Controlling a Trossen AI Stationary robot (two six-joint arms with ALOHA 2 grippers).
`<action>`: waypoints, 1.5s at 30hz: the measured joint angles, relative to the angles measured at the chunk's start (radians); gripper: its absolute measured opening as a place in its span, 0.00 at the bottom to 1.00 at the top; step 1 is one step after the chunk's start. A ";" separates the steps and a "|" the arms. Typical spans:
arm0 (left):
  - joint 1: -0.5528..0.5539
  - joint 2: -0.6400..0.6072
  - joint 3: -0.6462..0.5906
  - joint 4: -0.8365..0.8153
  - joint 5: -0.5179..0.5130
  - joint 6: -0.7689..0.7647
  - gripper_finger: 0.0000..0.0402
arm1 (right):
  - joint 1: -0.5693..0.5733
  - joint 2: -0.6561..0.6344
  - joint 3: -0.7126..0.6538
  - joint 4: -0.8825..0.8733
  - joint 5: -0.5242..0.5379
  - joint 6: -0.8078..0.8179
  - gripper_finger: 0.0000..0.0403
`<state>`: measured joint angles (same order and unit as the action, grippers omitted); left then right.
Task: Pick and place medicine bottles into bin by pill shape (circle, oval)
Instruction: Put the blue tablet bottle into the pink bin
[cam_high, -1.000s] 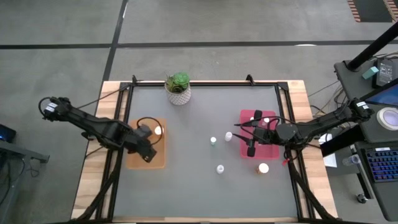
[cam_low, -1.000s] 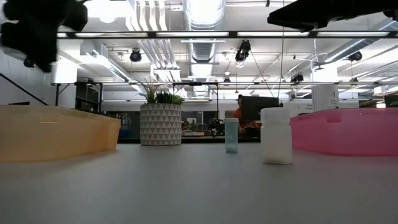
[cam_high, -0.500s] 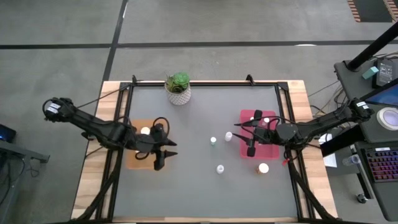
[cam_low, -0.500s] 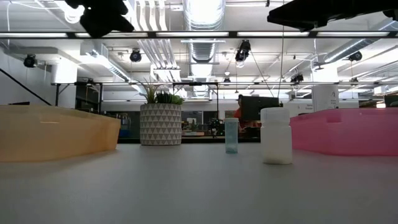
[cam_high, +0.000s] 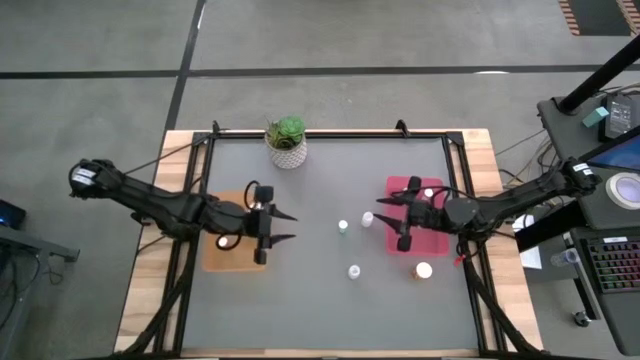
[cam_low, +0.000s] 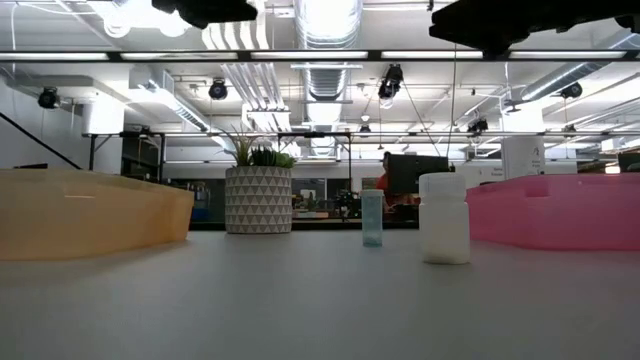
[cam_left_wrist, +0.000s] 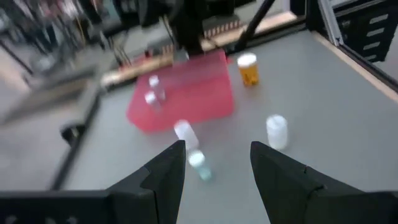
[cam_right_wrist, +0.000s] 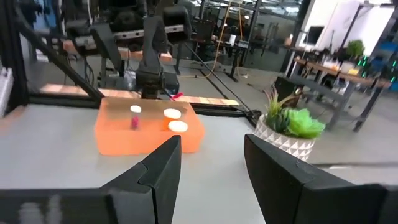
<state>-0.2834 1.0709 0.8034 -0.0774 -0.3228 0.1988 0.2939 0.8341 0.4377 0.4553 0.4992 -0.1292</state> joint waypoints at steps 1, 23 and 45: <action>0.003 -0.002 -0.018 0.043 0.000 0.034 0.41 | 0.000 0.005 0.000 -0.001 0.000 0.023 0.42; 0.088 -0.123 -0.234 0.274 -0.007 0.149 0.41 | -0.010 0.241 0.262 -0.300 0.129 0.238 0.42; 0.087 -0.254 -0.333 0.306 -0.007 0.148 0.41 | -0.183 0.593 0.615 -0.818 -0.189 0.360 0.42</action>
<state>-0.1963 0.8173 0.4706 0.2283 -0.3302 0.3466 0.1113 1.4271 1.0528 -0.3623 0.3103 0.2310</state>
